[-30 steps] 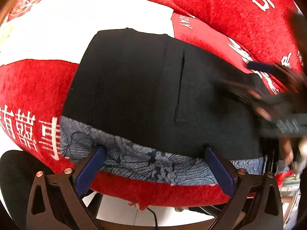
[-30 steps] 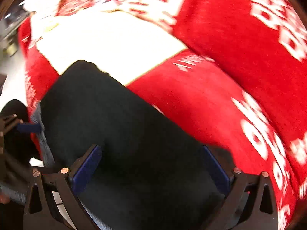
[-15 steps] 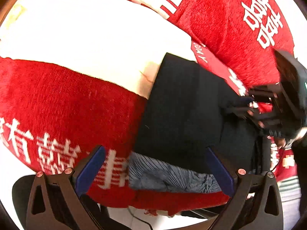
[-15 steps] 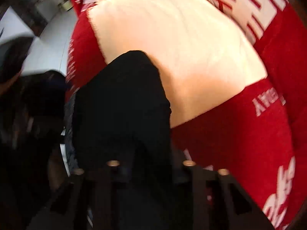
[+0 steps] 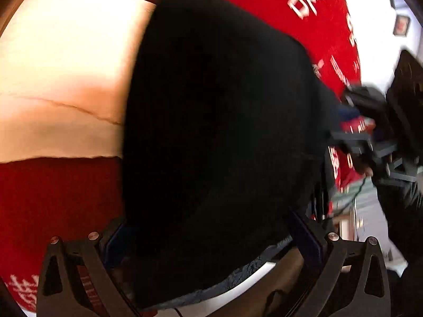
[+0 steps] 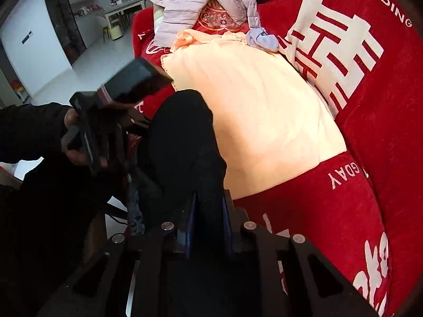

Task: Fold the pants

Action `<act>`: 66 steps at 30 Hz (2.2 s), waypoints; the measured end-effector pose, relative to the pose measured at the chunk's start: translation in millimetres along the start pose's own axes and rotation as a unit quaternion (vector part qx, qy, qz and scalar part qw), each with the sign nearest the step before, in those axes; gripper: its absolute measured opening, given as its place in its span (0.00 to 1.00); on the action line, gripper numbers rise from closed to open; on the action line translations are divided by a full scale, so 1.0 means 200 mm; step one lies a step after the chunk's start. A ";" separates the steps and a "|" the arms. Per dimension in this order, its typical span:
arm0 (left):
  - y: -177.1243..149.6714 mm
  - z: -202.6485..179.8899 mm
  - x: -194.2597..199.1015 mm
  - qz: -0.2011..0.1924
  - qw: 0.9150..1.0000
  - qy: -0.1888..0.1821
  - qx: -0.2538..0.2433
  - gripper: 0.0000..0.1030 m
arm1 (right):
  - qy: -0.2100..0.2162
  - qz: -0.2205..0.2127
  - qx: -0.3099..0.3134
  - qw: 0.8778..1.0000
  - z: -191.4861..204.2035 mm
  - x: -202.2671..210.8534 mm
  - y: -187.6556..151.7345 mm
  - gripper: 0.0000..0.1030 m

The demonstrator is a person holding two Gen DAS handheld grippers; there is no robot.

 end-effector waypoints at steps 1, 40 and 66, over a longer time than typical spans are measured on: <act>-0.01 -0.02 0.00 0.000 1.000 0.001 -0.009 0.98 | -0.003 0.000 -0.002 1.000 0.02 0.00 -0.01 0.19; 0.25 -0.63 0.23 0.000 0.986 0.144 -0.086 0.40 | -0.212 0.115 -0.052 0.969 -0.20 0.05 -0.83 0.83; 0.73 -1.89 -1.04 0.167 0.955 0.153 -0.190 0.35 | -0.285 -0.113 -0.444 0.842 -0.57 1.00 -1.90 0.84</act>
Point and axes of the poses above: each gripper's, at about its wrist camera, not at the fingertips, and x roughly against the way its jaws point, z to its left, y to its top, the point moved 6 cm from there along -x, roughly the way its jaws point, and after that the axes turned 11 degrees about -x, right-handed, at the moved point
